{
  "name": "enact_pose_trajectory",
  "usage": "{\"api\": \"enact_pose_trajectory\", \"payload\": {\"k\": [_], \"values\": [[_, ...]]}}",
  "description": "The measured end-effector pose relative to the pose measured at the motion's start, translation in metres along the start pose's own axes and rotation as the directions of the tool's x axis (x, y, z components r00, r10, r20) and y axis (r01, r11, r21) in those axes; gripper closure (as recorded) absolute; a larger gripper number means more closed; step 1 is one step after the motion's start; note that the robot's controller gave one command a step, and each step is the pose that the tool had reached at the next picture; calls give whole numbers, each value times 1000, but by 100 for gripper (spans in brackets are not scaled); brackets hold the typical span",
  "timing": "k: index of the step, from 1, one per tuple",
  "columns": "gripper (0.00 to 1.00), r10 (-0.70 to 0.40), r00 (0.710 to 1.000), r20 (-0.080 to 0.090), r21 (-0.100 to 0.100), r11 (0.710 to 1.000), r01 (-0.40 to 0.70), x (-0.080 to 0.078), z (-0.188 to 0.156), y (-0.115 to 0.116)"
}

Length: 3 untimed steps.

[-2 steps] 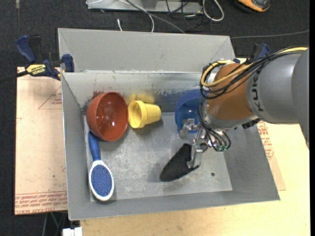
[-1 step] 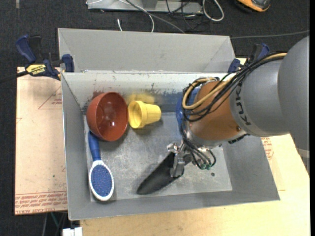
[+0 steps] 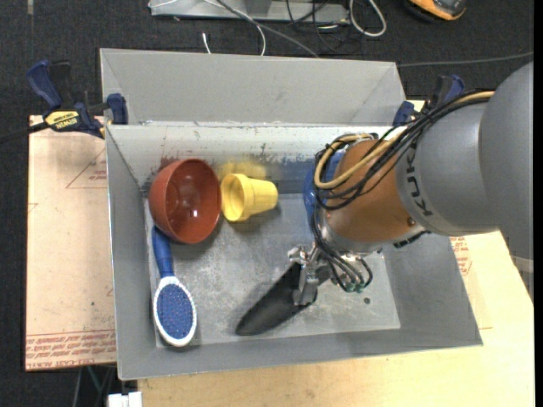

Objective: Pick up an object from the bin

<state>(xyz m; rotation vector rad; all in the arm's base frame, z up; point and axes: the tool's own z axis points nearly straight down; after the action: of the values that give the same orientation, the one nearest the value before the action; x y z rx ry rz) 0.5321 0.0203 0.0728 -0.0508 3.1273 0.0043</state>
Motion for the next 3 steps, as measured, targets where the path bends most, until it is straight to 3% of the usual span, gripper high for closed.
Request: {"api": "enact_pose_trajectory", "payload": {"k": [1, 2, 3], "values": [[100, -101, 995, 6, 1, 995, 101, -38, -37, -32], [100, -16, 1000, -7, -2, 1000, 16, -11, -132, -5], [100, -111, 994, -10, -1, 994, 111, -37, -78, -38]]}}
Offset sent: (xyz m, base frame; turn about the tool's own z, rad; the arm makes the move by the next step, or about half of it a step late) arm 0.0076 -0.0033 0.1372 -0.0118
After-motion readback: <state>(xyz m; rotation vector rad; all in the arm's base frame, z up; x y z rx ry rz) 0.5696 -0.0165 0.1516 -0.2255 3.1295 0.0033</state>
